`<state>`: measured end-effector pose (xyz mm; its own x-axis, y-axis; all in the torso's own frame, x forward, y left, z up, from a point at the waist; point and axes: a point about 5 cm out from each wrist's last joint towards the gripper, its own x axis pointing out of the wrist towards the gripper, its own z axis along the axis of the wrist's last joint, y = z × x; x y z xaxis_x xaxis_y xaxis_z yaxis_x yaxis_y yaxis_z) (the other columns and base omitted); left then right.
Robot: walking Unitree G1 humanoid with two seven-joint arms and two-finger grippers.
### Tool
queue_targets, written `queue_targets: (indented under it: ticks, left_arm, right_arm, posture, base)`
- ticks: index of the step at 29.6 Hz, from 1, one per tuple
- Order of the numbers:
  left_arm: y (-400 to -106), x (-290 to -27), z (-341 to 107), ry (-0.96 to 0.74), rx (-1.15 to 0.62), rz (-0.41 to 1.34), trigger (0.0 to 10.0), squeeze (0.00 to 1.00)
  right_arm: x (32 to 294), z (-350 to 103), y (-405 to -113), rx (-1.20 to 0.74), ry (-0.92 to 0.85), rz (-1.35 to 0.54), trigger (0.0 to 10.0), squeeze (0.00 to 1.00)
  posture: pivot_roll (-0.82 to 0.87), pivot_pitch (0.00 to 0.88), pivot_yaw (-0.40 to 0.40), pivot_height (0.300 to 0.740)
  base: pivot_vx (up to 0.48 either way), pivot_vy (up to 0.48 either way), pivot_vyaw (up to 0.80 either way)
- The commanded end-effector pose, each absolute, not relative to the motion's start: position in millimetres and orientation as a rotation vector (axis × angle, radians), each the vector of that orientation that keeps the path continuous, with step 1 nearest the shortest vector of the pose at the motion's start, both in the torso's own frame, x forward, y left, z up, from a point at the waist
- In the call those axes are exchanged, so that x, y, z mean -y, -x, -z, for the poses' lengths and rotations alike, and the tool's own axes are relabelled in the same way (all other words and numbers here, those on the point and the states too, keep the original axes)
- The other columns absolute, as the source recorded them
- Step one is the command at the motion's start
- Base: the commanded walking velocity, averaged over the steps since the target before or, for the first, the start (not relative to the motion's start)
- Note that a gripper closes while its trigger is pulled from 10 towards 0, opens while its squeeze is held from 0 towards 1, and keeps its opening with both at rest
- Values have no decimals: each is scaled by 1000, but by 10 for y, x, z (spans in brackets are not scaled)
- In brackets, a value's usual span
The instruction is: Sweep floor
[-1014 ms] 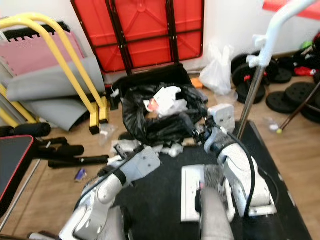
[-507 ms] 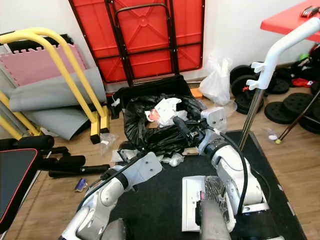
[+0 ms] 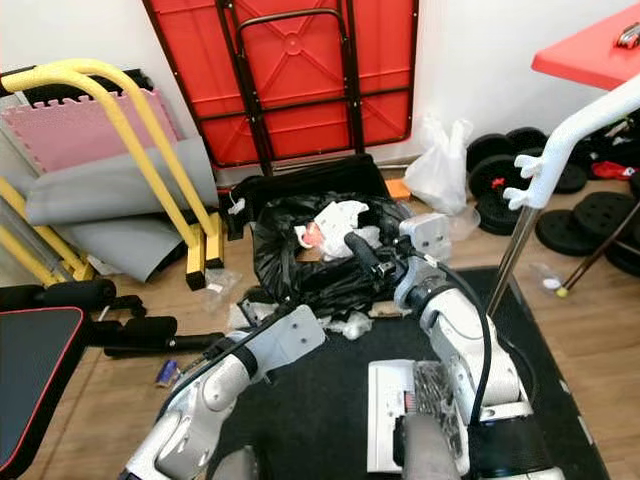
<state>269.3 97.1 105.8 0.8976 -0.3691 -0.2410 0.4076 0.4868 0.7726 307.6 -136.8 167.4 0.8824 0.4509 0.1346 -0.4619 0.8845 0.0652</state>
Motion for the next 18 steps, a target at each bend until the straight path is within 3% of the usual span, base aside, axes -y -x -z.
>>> queue_targets:
  ticks: [1, 18]
  left_arm:
    - [-2723, -1023, -1070, -948, -18, 392, 10000, 0]
    - [-2724, -995, -1081, -944, -9, 395, 10000, 0]
  right_arm:
    - [1353, -1686, -3091, 129, -86, -484, 10000, 0]
    - [1286, -1659, -3050, 116, -83, -548, 10000, 0]
  posture:
    - [-144, 0, -7, 643]
    - [-146, 0, -26, 688]
  base:
    - [0, 0, 0]
    - [0, 0, 0]
